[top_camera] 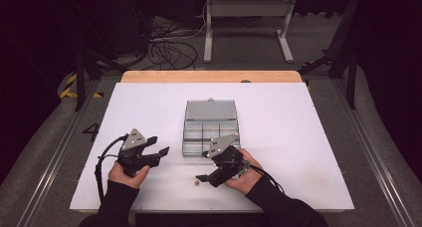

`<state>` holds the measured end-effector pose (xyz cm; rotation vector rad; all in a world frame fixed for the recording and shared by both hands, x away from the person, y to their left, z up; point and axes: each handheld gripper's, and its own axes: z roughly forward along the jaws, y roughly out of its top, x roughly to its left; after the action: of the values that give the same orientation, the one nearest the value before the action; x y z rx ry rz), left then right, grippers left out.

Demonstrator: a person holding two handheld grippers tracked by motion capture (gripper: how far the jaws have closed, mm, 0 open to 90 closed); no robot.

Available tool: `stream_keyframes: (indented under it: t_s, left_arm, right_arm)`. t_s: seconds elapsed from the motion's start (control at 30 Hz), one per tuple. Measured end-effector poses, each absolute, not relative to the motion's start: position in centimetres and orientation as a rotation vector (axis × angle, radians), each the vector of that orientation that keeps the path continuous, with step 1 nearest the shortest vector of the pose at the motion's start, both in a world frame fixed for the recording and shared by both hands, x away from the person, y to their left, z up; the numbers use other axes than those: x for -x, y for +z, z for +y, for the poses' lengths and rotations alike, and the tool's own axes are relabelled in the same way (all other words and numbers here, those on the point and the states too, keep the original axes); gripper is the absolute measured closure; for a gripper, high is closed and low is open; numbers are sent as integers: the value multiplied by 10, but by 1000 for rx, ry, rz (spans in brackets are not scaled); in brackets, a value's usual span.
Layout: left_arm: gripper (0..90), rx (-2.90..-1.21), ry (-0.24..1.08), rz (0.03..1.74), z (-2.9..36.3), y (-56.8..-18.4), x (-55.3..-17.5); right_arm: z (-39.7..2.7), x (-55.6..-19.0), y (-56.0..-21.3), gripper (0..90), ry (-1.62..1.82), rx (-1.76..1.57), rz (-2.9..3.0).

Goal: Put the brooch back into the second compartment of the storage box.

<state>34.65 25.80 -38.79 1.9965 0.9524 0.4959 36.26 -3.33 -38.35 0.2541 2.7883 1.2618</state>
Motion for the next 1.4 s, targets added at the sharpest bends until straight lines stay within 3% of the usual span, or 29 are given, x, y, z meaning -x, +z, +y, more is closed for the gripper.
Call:
stream_keyframes:
  t_s: [0.8, 1.4]
  left_arm:
    - [406, -1998, 490, 950, 258, -388, -347]
    - [406, -1999, 490, 948, 257, -388, -347]
  right_arm:
    - [-14, -352, -405, 336, 1086, -214, 2889]
    - [-2, -347, -416, 476, 996, -206, 2922]
